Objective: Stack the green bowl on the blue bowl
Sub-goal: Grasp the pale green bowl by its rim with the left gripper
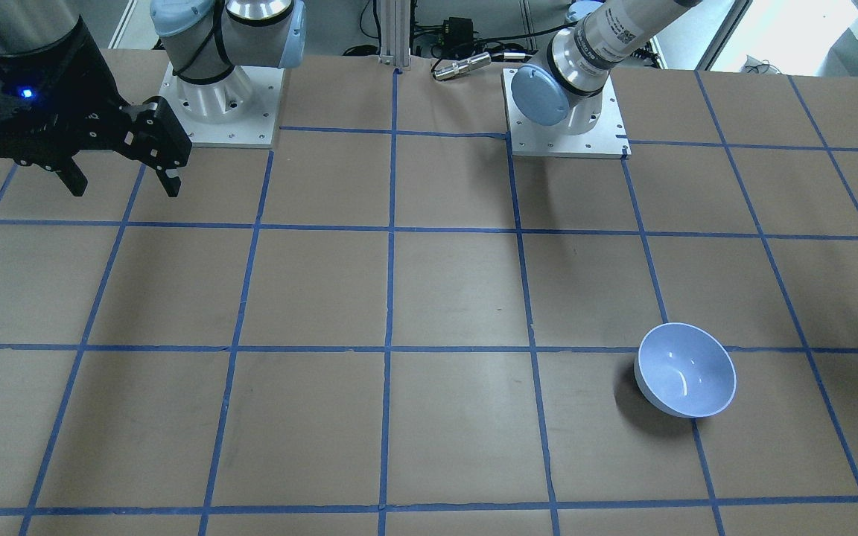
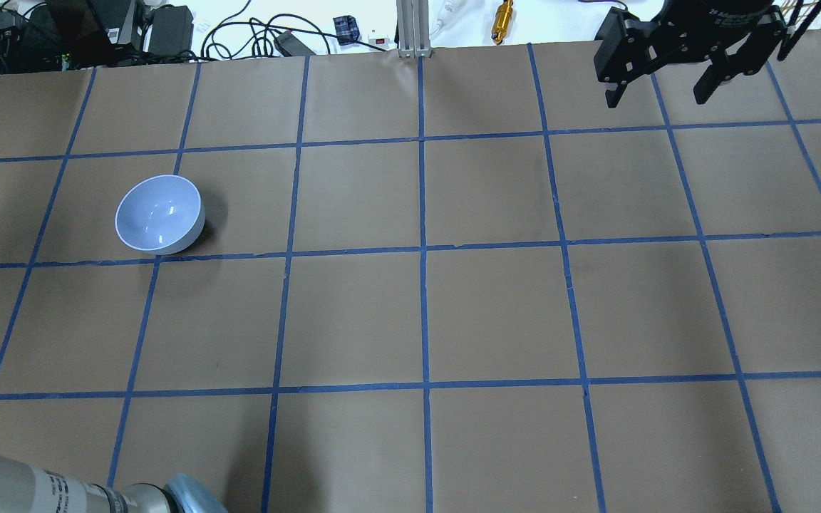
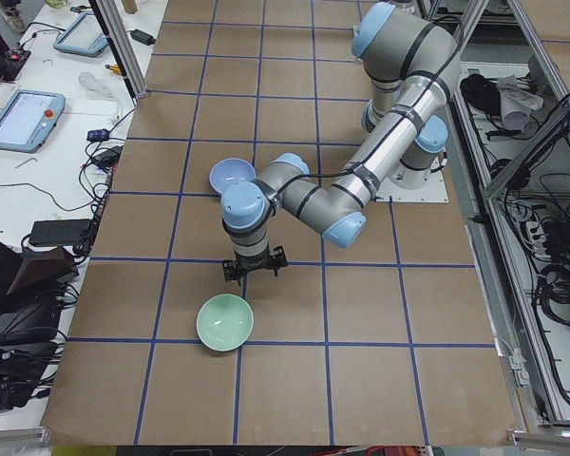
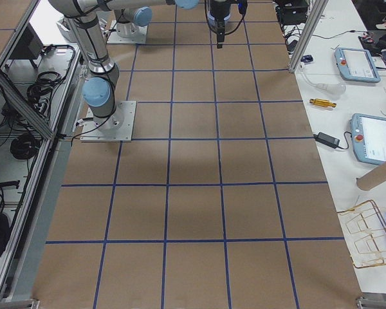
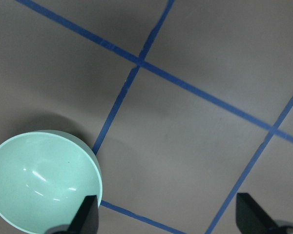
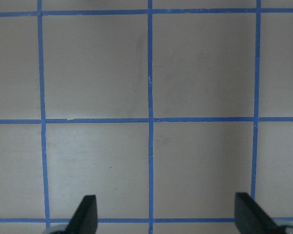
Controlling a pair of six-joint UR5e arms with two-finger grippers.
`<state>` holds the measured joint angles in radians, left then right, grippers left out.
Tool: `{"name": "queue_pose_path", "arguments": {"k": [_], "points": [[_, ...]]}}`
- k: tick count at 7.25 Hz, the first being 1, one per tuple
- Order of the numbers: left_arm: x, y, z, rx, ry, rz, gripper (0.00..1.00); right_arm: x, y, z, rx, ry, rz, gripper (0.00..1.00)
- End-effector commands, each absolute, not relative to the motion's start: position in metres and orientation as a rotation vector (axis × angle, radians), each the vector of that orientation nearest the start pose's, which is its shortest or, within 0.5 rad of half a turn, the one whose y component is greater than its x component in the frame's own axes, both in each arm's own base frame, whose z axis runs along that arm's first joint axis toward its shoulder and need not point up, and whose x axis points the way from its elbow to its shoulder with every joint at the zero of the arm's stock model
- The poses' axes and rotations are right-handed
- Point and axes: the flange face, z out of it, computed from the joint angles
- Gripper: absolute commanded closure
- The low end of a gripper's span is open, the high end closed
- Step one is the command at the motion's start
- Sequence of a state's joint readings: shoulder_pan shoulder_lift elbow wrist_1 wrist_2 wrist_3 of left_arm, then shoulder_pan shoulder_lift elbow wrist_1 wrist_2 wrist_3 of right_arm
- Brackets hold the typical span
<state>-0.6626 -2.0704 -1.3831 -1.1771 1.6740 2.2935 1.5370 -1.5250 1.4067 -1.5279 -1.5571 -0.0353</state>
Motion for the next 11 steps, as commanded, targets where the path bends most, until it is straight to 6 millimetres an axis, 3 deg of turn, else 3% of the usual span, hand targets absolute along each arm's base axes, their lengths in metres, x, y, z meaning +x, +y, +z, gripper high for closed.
{"name": "queue_pose_path", "arguments": {"k": [1,4,5,6,7,8,10,11], "points": [[0.512,-0.524,0.261,2.134,2.196,0.049,0.0,0.117,-0.52,0.541,-0.003,3.128,-0.118,0.0],[0.54,-0.524,0.2,2.239,2.11,0.042,0.0,0.117,-0.52,0.542,-0.003,3.128,-0.121,0.0],[0.544,-0.524,0.192,2.24,2.104,0.041,0.14,0.117,-0.52,0.542,-0.003,3.128,-0.121,0.0],[0.545,-0.525,0.189,2.253,2.091,0.042,0.47,0.117,-0.52,0.541,-0.003,3.128,-0.118,0.0],[0.545,-0.525,0.189,2.265,2.076,0.043,0.88,0.117,-0.52,0.541,-0.003,3.128,-0.118,0.0],[0.548,-0.526,0.194,2.265,2.06,0.047,1.0,0.117,-0.52,0.541,-0.003,3.127,-0.118,0.0],[0.548,-0.527,0.202,2.258,2.049,0.035,1.0,0.117,-0.52,0.541,-0.003,3.128,-0.118,0.0],[0.542,-0.527,0.219,2.25,2.037,0.005,1.0,0.117,-0.52,0.541,-0.001,3.127,-0.118,0.0]]}}
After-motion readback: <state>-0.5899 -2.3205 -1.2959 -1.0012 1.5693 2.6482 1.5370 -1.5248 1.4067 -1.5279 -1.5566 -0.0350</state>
